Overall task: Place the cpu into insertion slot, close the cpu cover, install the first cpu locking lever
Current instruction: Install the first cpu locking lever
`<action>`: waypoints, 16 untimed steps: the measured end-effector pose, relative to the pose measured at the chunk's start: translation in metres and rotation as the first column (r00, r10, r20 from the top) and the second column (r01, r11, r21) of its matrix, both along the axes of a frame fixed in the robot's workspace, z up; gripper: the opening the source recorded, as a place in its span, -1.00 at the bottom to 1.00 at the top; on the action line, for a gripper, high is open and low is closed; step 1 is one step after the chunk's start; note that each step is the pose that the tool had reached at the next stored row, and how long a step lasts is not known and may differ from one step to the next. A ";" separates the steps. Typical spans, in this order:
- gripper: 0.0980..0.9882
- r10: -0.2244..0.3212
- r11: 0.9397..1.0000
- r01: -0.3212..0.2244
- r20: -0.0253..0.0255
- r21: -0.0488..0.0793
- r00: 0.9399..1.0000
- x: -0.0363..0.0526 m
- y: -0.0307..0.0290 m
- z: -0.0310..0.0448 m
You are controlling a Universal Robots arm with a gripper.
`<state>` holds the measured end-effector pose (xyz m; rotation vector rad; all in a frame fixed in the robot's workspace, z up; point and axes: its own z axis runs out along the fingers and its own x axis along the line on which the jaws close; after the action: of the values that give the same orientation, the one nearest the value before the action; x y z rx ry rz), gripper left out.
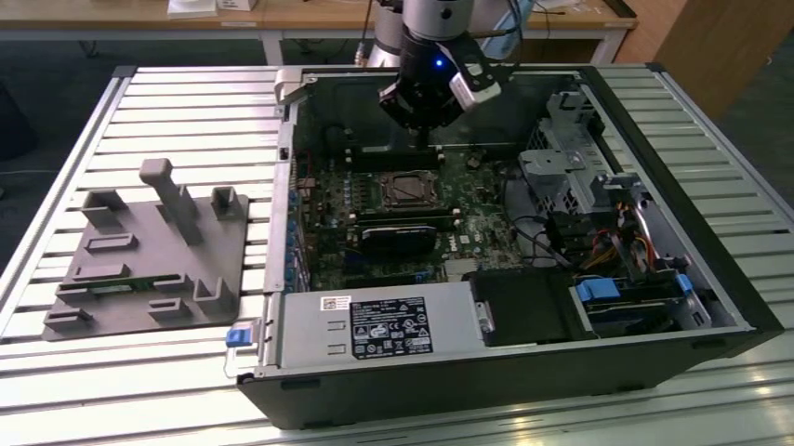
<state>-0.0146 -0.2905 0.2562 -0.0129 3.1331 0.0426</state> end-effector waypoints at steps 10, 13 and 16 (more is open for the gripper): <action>-0.98 0.000 1.000 0.000 0.000 0.000 1.000 0.0000 -0.0073 0.0001; -0.98 0.000 1.000 0.000 0.000 0.000 1.000 0.0000 -0.0114 0.0001; -0.98 0.000 1.000 0.000 0.000 0.000 1.000 0.0000 -0.0180 0.0001</action>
<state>-0.0146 -0.3084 0.2563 -0.0130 3.1334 0.0424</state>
